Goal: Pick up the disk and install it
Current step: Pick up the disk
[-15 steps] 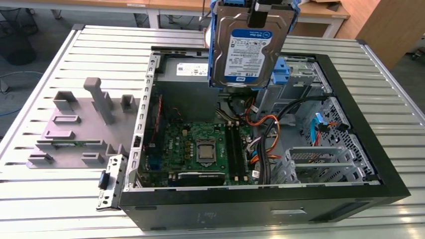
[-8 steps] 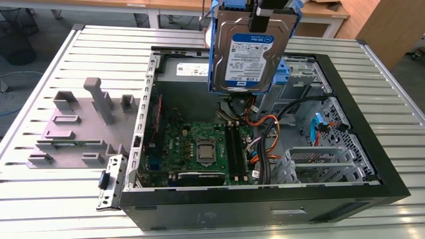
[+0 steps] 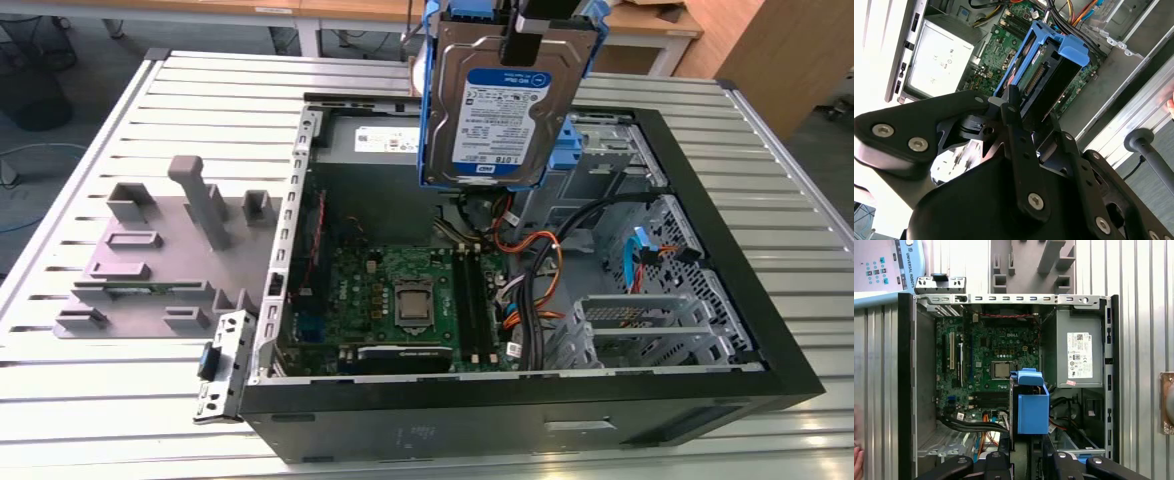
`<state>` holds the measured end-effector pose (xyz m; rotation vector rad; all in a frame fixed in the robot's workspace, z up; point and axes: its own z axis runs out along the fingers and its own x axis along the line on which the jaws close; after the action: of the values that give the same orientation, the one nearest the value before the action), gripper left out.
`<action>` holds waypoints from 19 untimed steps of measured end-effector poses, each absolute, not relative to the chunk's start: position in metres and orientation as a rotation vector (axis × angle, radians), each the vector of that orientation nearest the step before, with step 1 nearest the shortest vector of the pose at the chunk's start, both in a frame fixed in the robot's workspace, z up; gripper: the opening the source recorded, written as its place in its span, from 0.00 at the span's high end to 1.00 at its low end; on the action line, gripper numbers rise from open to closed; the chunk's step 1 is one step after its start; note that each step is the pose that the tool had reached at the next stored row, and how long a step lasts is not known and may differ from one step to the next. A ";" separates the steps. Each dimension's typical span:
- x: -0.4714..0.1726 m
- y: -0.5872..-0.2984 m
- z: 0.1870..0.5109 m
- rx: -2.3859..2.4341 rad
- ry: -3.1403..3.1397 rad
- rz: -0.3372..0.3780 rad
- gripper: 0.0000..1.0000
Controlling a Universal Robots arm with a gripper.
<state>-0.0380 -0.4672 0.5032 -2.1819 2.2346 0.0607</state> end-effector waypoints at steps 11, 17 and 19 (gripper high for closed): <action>-0.038 -0.476 0.503 -2.182 2.235 0.061 0.65; -0.038 -0.485 0.503 -2.182 2.235 0.061 0.65; -0.038 -0.488 0.503 -2.182 2.235 0.061 0.65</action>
<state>-0.0381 -0.4878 0.5027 -2.1820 2.2347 0.0607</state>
